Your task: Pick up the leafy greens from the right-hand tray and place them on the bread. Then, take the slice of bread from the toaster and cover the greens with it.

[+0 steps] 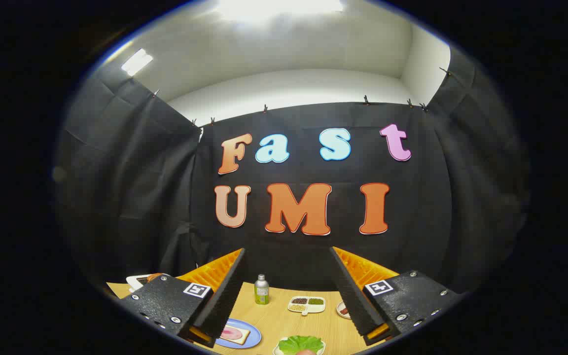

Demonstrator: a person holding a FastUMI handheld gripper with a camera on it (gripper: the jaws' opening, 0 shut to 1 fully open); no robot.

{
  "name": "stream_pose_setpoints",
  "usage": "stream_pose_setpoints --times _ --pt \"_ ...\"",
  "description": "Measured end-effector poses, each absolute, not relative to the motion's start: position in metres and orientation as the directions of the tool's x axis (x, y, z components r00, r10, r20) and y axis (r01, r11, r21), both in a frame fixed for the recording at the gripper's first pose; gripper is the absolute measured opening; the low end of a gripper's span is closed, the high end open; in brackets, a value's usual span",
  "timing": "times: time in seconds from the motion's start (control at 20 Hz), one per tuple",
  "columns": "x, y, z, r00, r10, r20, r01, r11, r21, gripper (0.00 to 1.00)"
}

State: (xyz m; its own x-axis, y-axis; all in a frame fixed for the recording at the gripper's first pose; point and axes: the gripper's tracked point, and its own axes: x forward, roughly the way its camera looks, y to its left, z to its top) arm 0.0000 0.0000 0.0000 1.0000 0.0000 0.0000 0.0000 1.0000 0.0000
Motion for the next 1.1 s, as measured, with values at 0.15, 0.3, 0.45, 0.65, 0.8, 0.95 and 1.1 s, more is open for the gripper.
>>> stream_pose_setpoints --times 0.15,0.3,0.45,0.65,0.8,0.95,1.1 --pt "0.000 0.000 0.001 1.000 0.008 0.004 -0.009 1.000 0.009 0.98" --pt "-0.002 0.002 0.004 1.000 0.019 0.016 -0.019 1.000 0.019 0.98" --pt "-0.001 0.004 0.002 1.000 0.027 0.012 -0.027 0.999 0.029 0.98" --pt "0.001 0.004 0.002 1.000 0.028 0.004 -0.028 0.999 0.032 0.98" --pt "0.001 0.003 0.001 1.000 0.025 0.003 -0.025 0.999 0.029 0.98" --pt "0.004 0.000 -0.006 1.000 0.021 -0.008 -0.021 0.999 0.025 0.98" --pt "0.006 -0.002 -0.016 0.999 0.016 -0.032 -0.015 0.999 0.030 0.98"
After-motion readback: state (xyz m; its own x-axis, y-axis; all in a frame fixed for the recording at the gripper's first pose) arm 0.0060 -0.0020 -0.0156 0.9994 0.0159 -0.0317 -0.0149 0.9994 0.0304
